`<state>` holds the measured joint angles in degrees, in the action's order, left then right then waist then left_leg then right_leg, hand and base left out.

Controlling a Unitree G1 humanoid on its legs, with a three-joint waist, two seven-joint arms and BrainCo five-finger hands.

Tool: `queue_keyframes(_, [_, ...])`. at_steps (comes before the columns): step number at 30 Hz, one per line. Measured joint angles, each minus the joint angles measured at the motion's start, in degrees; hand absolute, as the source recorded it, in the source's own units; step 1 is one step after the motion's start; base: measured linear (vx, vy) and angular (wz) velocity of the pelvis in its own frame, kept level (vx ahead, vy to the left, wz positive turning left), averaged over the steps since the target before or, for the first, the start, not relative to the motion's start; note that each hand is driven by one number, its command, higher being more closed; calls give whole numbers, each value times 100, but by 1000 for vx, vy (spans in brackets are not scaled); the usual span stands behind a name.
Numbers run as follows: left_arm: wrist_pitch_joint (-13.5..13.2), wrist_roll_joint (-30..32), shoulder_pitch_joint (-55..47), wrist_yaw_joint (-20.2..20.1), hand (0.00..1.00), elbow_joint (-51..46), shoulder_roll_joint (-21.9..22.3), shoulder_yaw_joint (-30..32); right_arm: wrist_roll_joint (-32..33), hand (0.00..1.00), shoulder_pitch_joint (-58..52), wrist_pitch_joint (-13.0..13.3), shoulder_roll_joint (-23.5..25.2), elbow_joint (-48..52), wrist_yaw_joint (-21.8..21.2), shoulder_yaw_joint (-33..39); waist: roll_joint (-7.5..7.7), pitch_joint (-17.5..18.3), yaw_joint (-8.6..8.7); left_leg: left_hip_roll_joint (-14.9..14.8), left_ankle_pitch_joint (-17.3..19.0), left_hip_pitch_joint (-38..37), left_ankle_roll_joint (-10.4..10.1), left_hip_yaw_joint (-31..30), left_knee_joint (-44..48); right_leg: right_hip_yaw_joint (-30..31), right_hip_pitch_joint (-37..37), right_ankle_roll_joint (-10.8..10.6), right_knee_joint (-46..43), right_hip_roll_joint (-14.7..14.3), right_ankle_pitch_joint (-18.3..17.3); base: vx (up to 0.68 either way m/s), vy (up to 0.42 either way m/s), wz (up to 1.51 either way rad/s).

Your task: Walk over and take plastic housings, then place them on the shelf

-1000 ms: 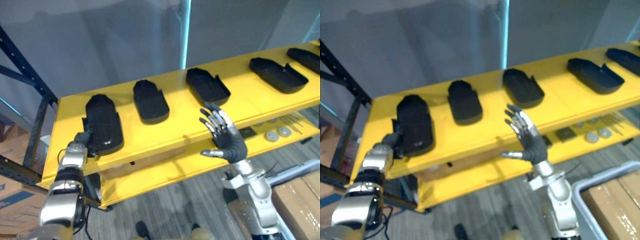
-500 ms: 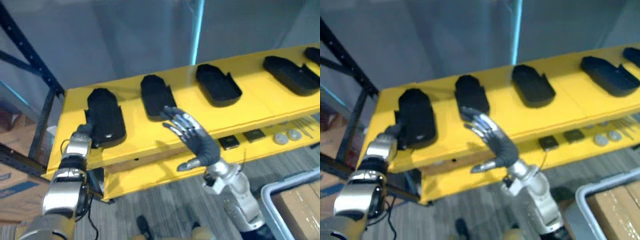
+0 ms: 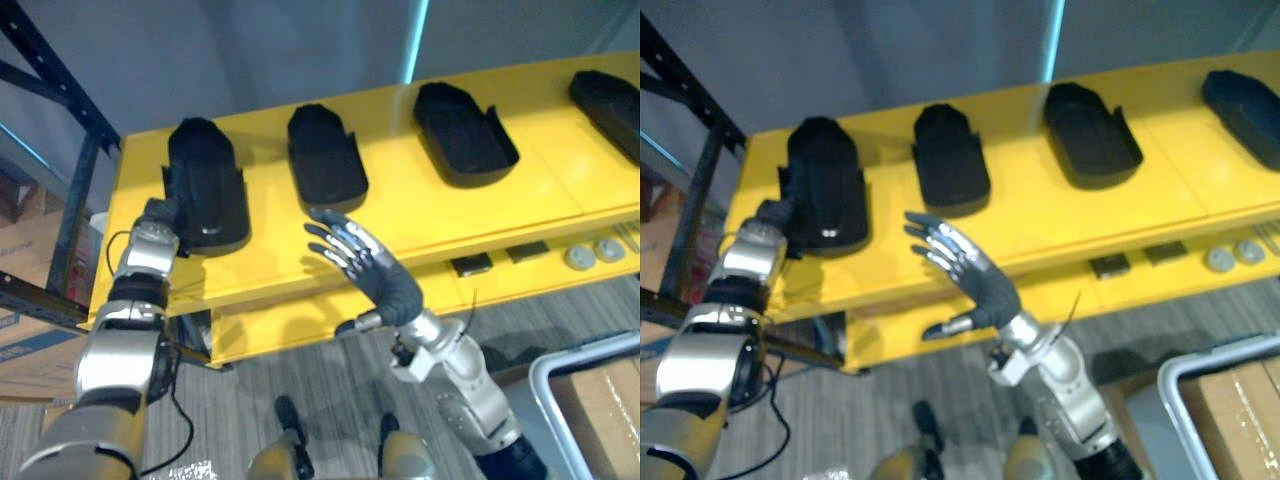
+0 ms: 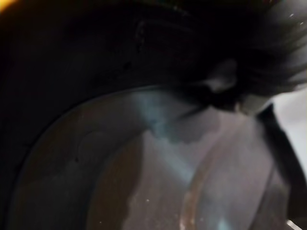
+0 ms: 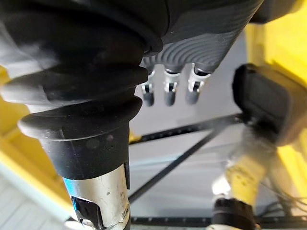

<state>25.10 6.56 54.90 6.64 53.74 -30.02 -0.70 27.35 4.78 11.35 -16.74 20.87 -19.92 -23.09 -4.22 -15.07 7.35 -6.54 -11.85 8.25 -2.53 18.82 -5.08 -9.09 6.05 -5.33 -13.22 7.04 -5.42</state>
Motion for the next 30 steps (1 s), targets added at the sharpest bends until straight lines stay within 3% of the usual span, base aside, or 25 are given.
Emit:
queue_keyframes(7, [-11, -243, 218, 93, 100, 146, -336, 114, 0, 0, -253, -50, -94, 4, -13, -97, 67, -210, 148, -36, 9, 2, -10, 262, -1, 275, 261, -2, -212, 24, -33, 6, 1, -17])
queue_keyframes(12, [-9, -404, 305, 135, 100, 277, -335, 236, 0, 0, -439, -64, -184, 6, -98, -118, 104, -245, 223, -59, 33, 0, -39, 352, -1, 329, 319, 1, -249, 15, -35, 18, -7, -8])
queue_keyframes(13, [-1, -404, 347, 136, 0, 345, -337, 285, 1, 0, -497, -65, -218, 9, -143, -122, 105, -245, 226, -60, 36, 0, -36, 374, -2, 356, 344, 1, -262, 15, -35, 17, -8, -10])
queue_keyframes(20, [3, -386, 371, 204, 0, 379, -565, 467, -12, 0, -842, -191, -360, 95, -154, -73, 159, -362, 297, -68, 56, -7, -20, 529, -3, 457, 418, -15, -296, 20, -24, 9, -4, -8])
queue_keyframes(25, [90, -372, 373, 219, 0, 381, -609, 632, -12, 0, -1158, -132, -473, 67, -195, 246, 159, -362, 299, -64, 61, -16, -18, 530, -3, 459, 403, -15, -285, 23, -23, 29, -9, 0])
queue_keyframes(30, [202, -326, 373, 582, 0, 461, -833, 643, -3, 0, -1294, -31, -511, 50, -289, 413, 159, -362, 382, -72, 61, -23, -18, 529, -4, 461, 380, -29, -236, 12, -7, 7, -3, 0])
